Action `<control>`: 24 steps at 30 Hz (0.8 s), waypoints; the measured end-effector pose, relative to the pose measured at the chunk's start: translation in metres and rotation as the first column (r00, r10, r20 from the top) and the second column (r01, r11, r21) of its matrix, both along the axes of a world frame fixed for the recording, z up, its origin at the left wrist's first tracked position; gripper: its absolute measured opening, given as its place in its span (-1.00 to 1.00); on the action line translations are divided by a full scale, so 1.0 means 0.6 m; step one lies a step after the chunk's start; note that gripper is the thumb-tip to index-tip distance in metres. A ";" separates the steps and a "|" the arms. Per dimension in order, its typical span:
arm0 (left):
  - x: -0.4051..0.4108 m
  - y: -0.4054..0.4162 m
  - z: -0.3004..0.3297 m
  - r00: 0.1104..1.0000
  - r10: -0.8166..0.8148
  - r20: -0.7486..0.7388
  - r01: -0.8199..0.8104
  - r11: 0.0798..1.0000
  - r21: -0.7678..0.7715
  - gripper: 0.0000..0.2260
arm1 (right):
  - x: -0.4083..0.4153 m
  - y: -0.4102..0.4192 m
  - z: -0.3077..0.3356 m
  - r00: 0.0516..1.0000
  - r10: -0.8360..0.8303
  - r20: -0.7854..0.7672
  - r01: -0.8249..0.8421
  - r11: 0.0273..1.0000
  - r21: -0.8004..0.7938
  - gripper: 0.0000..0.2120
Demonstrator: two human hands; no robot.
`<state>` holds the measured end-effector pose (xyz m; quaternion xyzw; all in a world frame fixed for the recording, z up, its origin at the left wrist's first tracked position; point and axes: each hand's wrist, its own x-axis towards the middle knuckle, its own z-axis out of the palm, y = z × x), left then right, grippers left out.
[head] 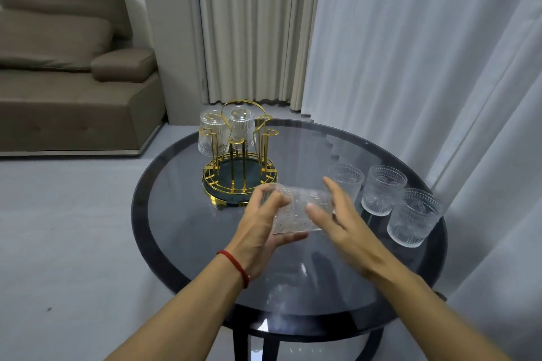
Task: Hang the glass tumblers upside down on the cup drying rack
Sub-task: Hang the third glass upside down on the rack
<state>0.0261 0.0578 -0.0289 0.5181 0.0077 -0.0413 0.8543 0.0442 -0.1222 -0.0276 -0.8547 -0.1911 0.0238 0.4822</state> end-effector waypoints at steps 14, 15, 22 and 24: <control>0.079 0.101 -0.117 0.952 0.046 0.303 -0.301 -0.051 0.952 -0.33 | 0.147 0.014 0.099 0.915 -0.390 -0.103 0.389 0.784 0.485 -0.43; 0.084 0.103 -0.130 0.963 0.023 0.268 -0.265 -0.107 0.958 -0.30 | 0.174 0.019 0.117 0.911 -0.404 -0.083 0.396 0.798 0.455 -0.40; 0.095 0.101 -0.161 0.969 0.008 0.247 -0.241 -0.201 0.950 -0.35 | 0.320 0.088 0.219 0.920 -0.280 0.275 0.290 0.957 0.007 -0.31; 0.095 0.101 -0.162 0.972 0.004 0.237 -0.231 -0.214 0.949 -0.36 | 0.350 0.109 0.235 0.940 -0.216 0.263 0.241 0.968 -0.065 -0.28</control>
